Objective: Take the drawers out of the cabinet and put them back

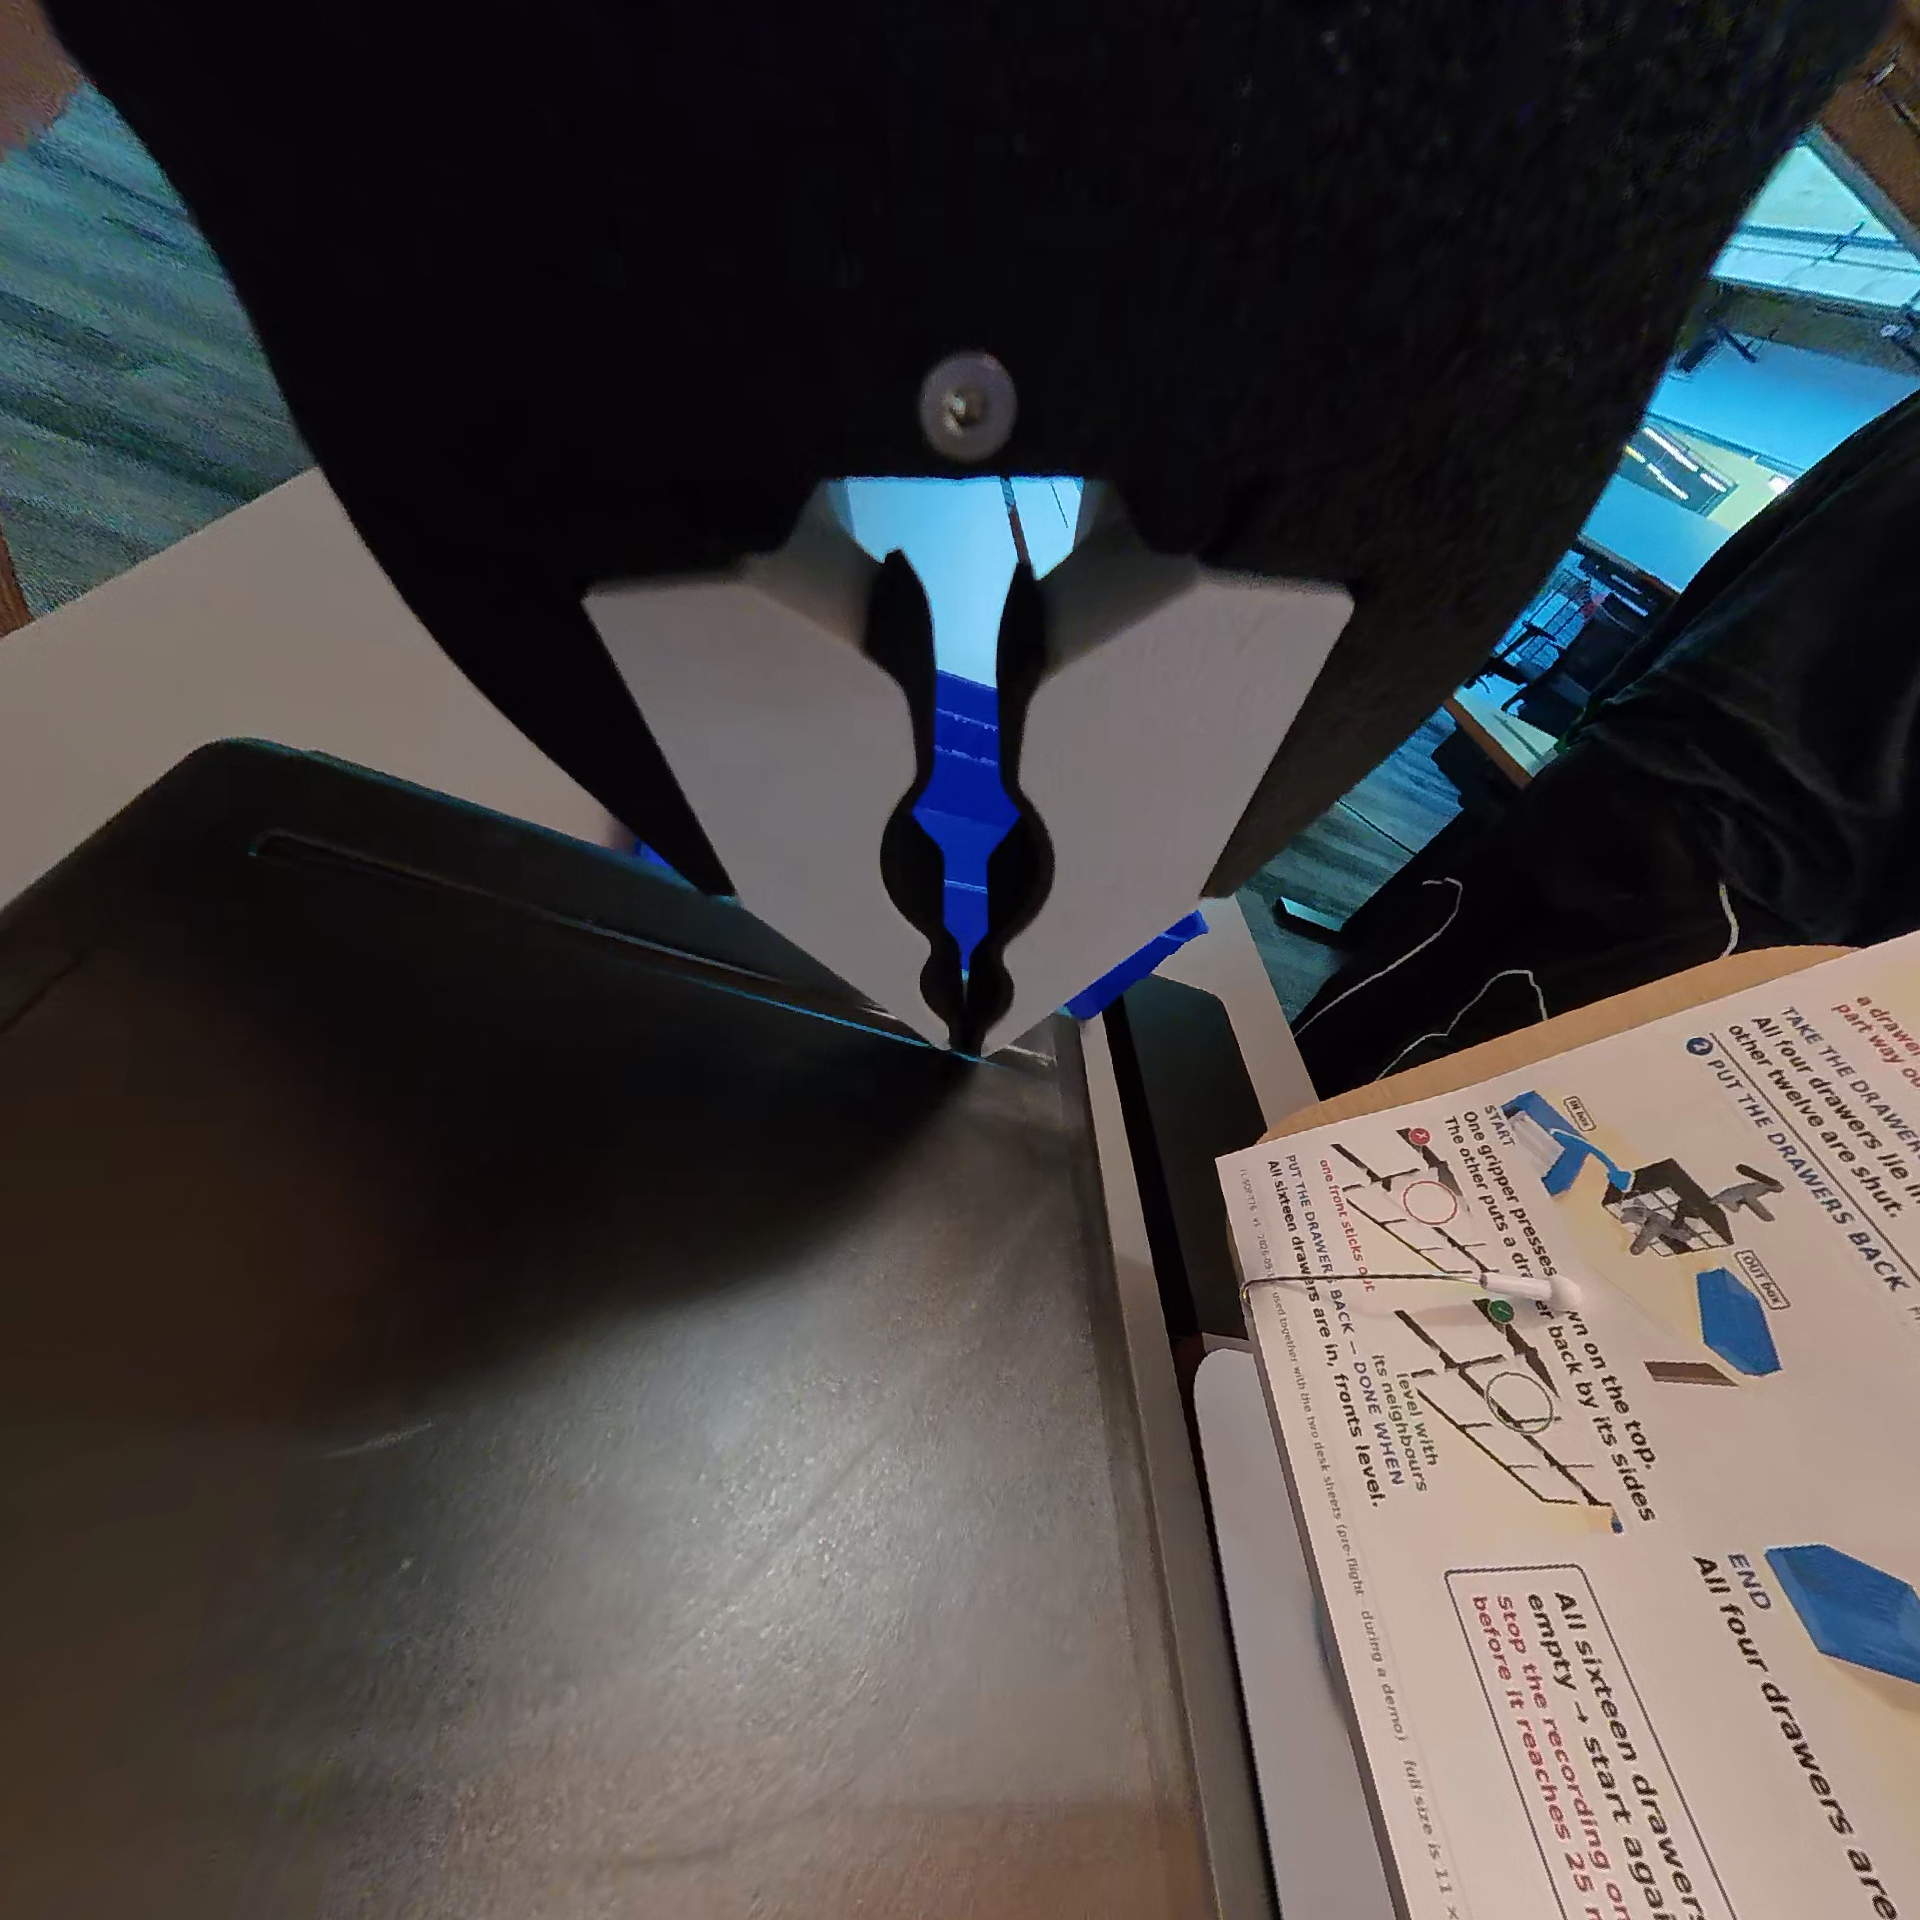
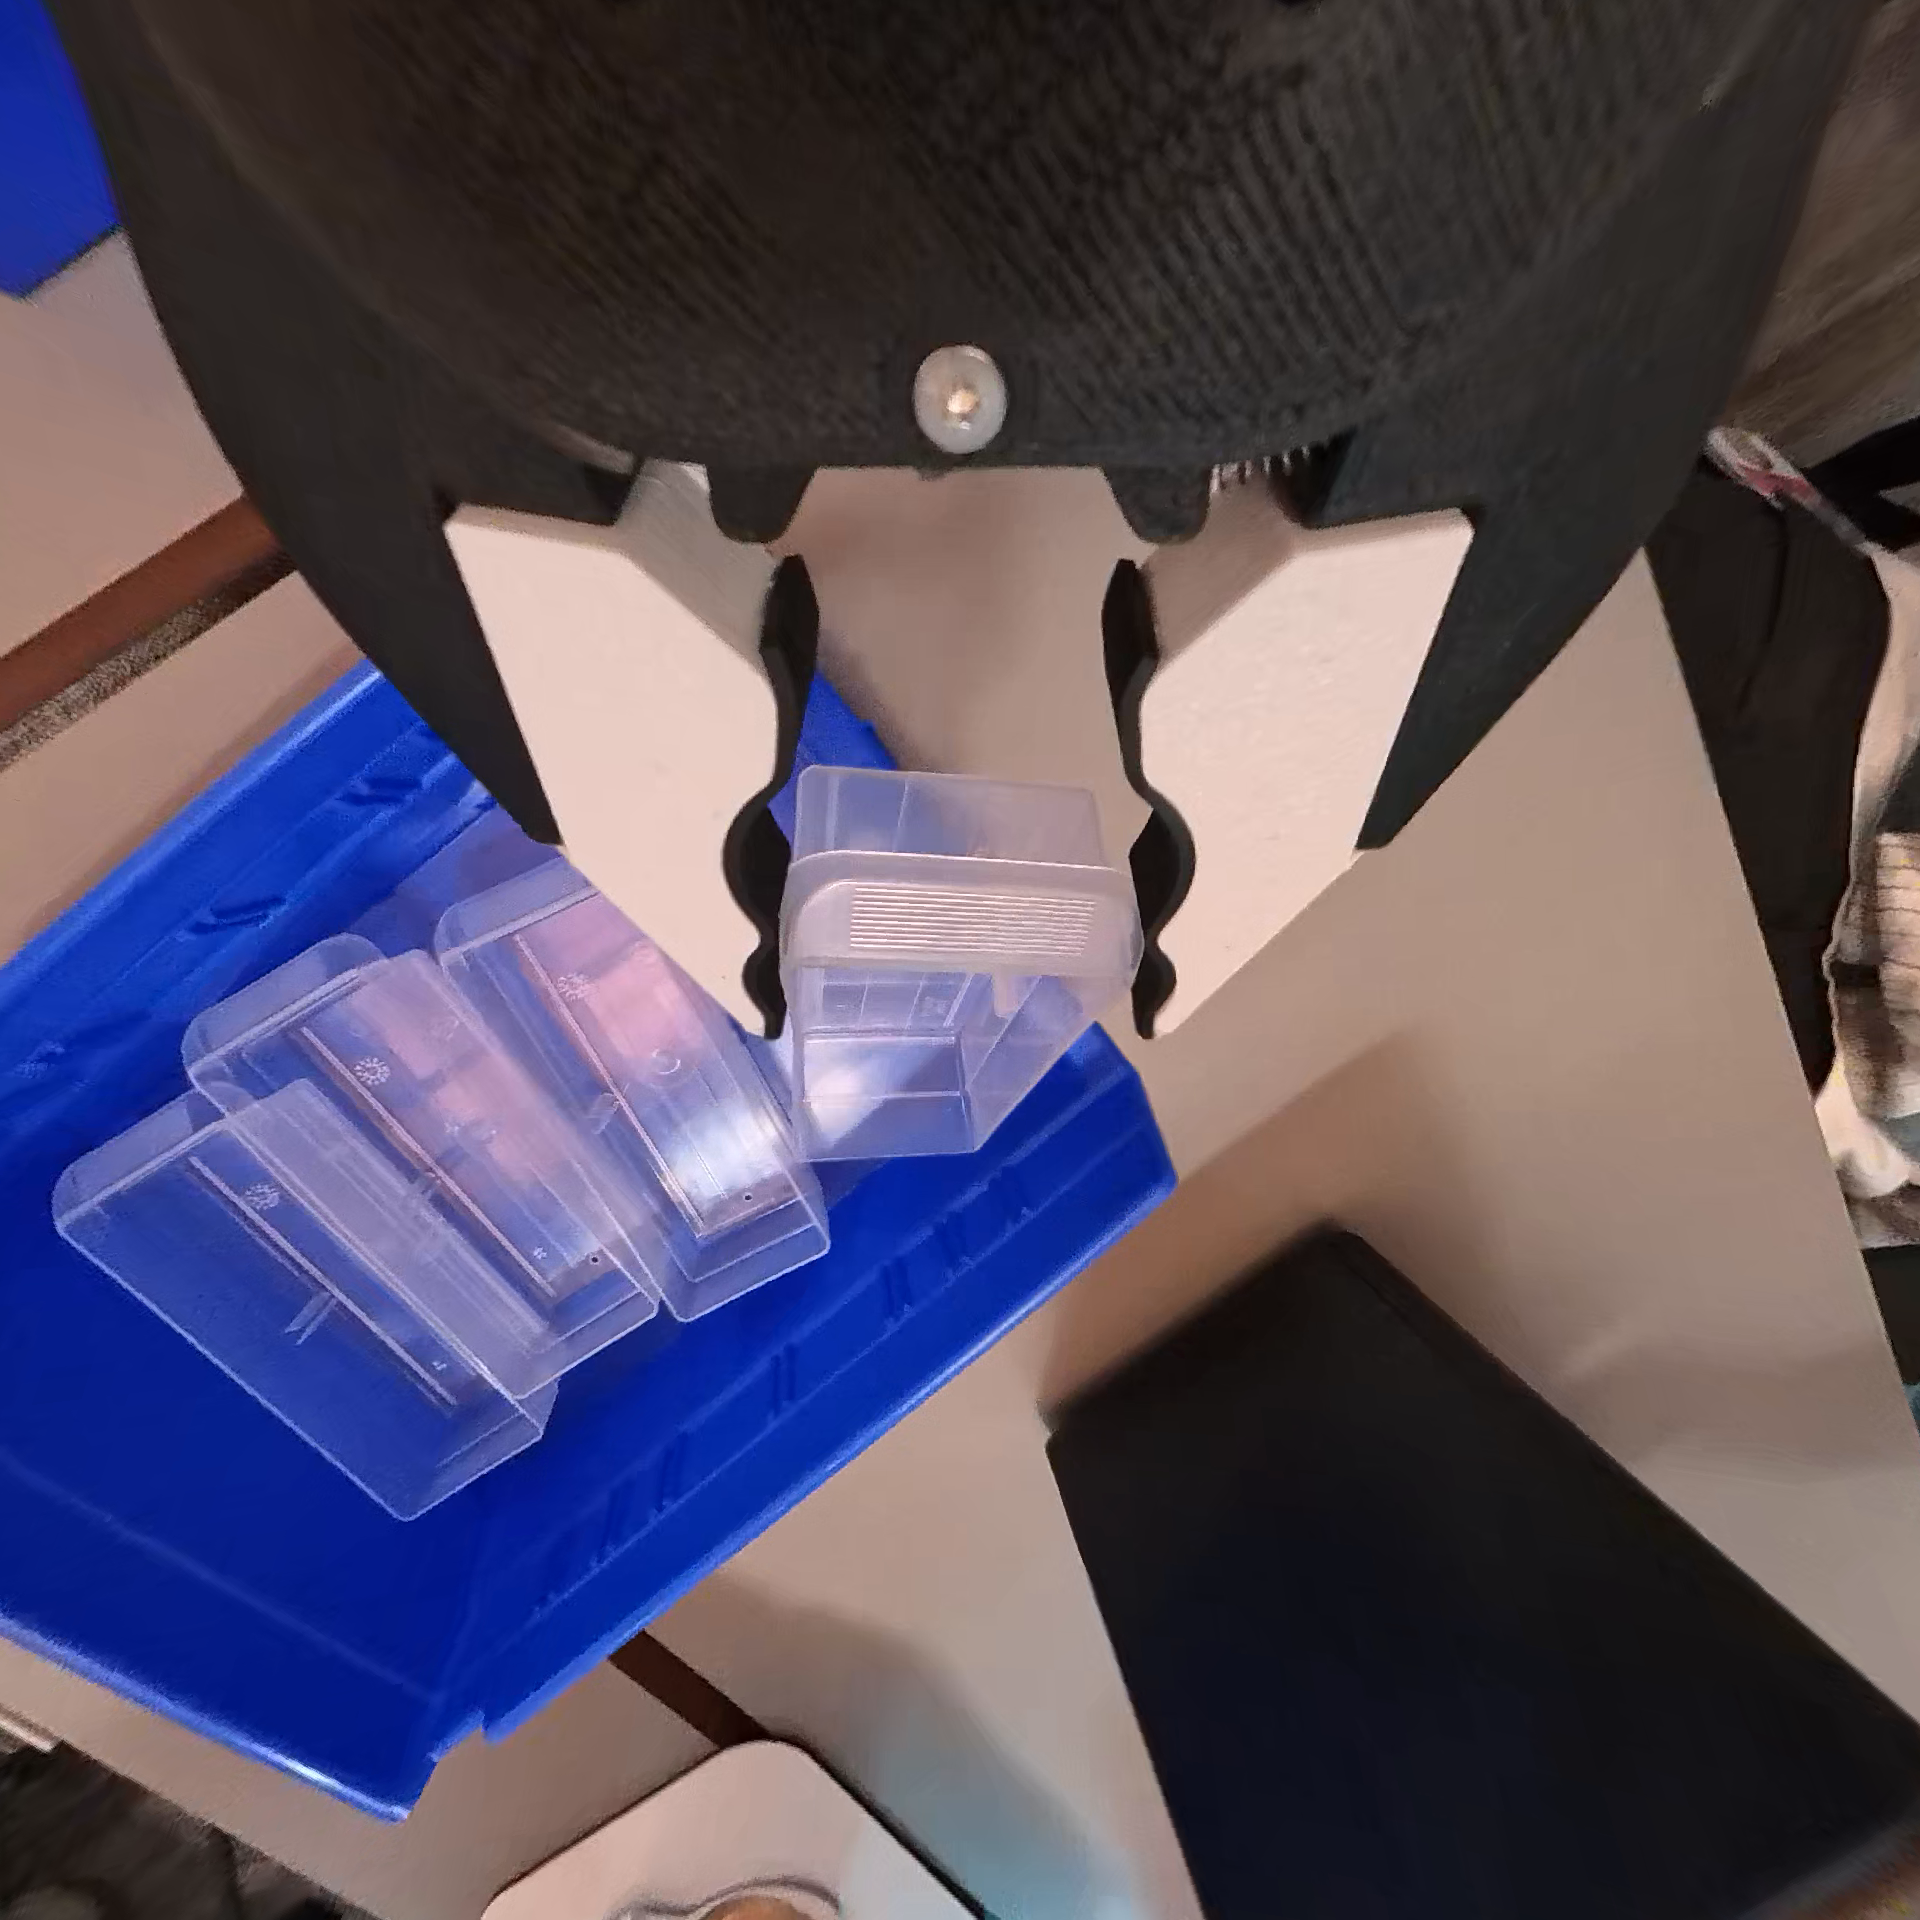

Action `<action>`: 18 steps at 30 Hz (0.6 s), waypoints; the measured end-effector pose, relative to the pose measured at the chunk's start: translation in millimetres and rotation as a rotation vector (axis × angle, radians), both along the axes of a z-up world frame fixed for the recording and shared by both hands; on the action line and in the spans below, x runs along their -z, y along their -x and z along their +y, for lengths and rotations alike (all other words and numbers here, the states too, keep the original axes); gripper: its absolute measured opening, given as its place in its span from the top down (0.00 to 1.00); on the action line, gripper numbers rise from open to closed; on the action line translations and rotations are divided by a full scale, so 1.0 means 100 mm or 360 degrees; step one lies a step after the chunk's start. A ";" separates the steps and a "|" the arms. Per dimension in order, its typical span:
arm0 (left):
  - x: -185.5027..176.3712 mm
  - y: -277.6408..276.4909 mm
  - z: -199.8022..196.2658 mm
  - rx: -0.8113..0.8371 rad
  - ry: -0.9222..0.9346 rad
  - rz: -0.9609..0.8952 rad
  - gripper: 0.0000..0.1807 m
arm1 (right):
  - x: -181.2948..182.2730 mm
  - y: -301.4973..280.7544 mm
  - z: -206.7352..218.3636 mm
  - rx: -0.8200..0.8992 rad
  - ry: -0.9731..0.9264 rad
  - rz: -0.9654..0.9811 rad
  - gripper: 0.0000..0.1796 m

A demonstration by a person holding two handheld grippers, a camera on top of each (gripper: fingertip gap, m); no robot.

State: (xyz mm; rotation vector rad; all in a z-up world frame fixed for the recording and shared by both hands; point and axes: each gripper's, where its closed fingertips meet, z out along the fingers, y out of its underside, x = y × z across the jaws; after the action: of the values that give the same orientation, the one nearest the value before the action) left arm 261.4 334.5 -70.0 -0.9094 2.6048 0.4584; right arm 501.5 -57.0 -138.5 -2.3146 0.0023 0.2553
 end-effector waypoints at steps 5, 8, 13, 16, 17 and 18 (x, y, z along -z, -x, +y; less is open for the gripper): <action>0.00 0.00 0.00 0.0020 -0.0033 0.0034 1.00 | 0.15 -0.11 0.11 -0.0092 -0.0032 0.0138 0.64; 0.00 0.00 0.00 0.0027 -0.0065 0.0059 1.00 | 0.21 -0.17 0.15 -0.0119 -0.0089 0.0173 0.64; 0.00 0.00 0.00 0.0046 -0.0081 0.0059 1.00 | 0.48 -0.21 0.05 -0.0196 0.0074 0.0141 0.64; 0.00 0.00 0.00 0.0043 -0.0050 0.0053 1.00 | 0.55 -0.25 0.00 -0.0226 0.0206 0.0090 0.64; 0.00 0.00 0.00 0.0043 -0.0041 0.0052 1.00 | 0.59 -0.25 -0.05 -0.0251 0.0291 0.0052 0.64; 0.00 0.00 0.00 0.0041 -0.0033 0.0053 1.00 | 0.66 -0.28 -0.11 -0.0273 0.0405 0.0003 0.64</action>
State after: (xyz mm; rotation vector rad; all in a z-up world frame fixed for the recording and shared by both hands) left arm 261.6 334.7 -70.0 -0.8677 2.6334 0.4967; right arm 529.4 -67.8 -204.2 -2.5713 -0.1728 0.3623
